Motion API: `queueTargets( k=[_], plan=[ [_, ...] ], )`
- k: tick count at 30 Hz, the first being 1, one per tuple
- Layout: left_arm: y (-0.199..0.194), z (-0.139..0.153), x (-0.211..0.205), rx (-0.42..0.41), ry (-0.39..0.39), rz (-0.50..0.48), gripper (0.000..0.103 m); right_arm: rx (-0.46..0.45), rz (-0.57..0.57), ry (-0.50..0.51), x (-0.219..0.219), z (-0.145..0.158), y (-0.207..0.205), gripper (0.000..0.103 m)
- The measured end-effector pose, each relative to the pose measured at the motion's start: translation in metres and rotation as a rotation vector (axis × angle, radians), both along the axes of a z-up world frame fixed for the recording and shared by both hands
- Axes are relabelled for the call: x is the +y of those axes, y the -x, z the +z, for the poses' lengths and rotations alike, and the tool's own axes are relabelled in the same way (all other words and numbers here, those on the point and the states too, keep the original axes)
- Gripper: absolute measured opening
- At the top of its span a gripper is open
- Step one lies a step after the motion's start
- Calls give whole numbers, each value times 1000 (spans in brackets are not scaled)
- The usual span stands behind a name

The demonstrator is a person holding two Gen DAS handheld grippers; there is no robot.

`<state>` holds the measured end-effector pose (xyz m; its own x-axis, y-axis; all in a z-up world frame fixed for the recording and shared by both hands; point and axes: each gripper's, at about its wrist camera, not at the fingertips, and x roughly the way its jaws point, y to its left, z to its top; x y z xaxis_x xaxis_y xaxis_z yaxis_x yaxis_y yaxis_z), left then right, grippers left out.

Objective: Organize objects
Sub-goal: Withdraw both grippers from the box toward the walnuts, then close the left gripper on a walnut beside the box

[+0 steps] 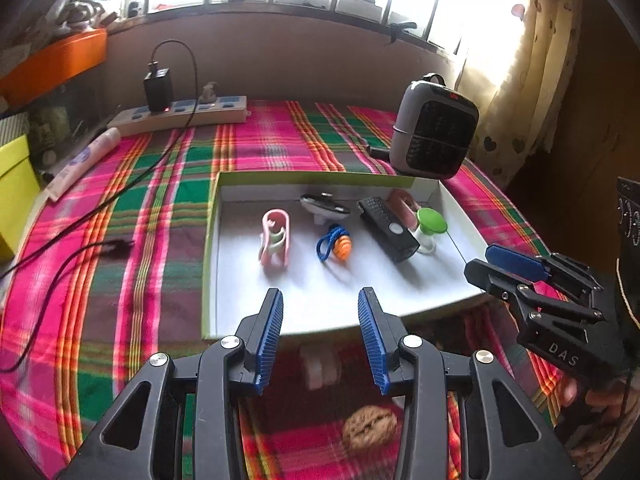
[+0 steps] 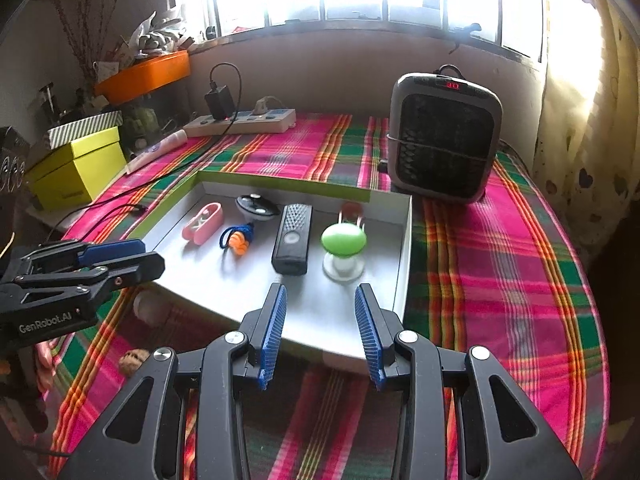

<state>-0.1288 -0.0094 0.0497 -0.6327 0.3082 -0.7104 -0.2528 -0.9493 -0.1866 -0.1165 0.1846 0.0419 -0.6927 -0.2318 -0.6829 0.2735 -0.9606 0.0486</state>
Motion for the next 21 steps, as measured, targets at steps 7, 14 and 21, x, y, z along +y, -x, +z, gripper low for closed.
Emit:
queueTargets(
  k=[7,14,21],
  plan=[
    [-23,4,-11,22,-26,4,37,3,11,20,0,0,-15,37],
    [-42,1,-13,12,-26,-24,37,13,33,36,-5,2,-26,37],
    [-56,-14,-4,-32,-18,-76,37,5,41,49,-7,-1,-35,37]
  ],
)
